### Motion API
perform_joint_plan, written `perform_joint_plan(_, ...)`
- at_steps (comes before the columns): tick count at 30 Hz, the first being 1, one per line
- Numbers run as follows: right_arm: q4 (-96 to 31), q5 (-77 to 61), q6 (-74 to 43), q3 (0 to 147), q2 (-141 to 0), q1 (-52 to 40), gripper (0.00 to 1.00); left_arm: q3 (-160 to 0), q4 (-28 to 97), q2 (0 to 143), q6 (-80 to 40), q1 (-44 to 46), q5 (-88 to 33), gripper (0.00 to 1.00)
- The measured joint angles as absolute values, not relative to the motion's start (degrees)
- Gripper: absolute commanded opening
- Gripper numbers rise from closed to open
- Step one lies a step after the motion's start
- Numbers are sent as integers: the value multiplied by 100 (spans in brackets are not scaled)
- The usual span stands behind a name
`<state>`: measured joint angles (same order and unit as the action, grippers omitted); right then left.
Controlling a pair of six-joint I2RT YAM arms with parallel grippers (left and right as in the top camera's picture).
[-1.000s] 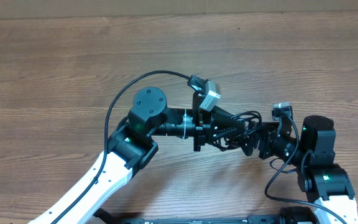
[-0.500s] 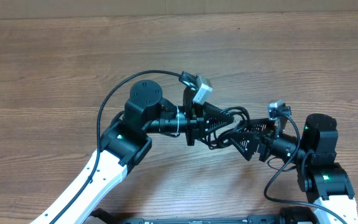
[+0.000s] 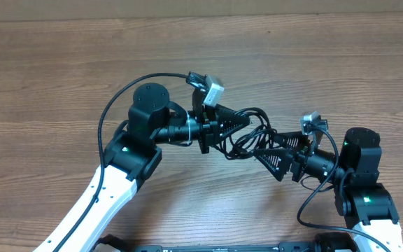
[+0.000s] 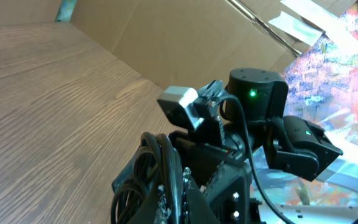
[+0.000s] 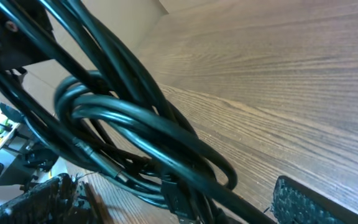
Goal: Untangle cables
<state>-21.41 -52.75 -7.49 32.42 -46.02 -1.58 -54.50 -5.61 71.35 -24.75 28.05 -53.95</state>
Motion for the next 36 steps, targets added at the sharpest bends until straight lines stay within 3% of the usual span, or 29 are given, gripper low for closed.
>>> perform_joint_plan(15,-1761,-5321,-871,3242,-4602,-23,100,-5452,-392,7135,-2117,2311,-5507,4)
perform_joint_plan(22,-1118,-6178,-1203,3242,-4602,-5,100,-5452,-266,7135,-2073,2283,-5417,4)
perform_joint_plan(36,-1092,-6825,-1352,3242,-4602,-51,99,-5454,-757,7129,-2080,3057,-5026,4)
